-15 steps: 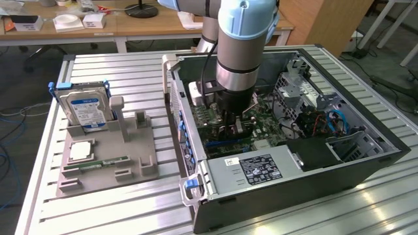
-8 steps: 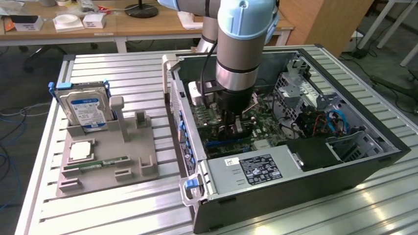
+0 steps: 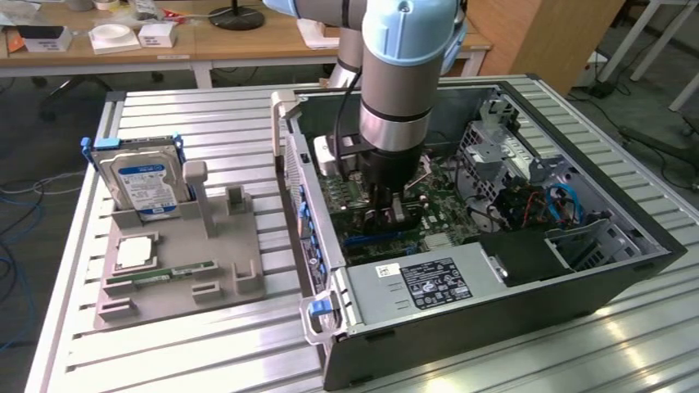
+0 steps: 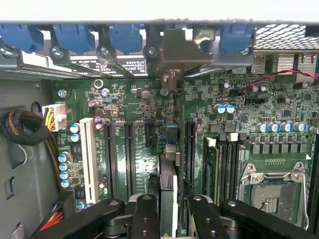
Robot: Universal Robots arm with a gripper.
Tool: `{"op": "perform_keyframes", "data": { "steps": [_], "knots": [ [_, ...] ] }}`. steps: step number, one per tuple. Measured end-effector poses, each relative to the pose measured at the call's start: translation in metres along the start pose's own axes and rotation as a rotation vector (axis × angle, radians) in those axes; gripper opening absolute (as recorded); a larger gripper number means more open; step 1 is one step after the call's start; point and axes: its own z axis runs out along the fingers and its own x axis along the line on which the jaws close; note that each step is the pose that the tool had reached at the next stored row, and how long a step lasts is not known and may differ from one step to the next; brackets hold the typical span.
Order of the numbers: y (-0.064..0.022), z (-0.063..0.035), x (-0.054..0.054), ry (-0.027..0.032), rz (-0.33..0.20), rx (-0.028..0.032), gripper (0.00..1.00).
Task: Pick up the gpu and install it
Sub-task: 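Insert the gpu into the slot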
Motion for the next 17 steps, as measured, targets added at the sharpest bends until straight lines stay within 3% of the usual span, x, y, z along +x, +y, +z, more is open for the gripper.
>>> {"op": "perform_keyframes", "data": {
  "steps": [17],
  "knots": [
    [0.002,0.0018,-0.0015,0.0,0.0,0.0003,0.27]
  ]
}}
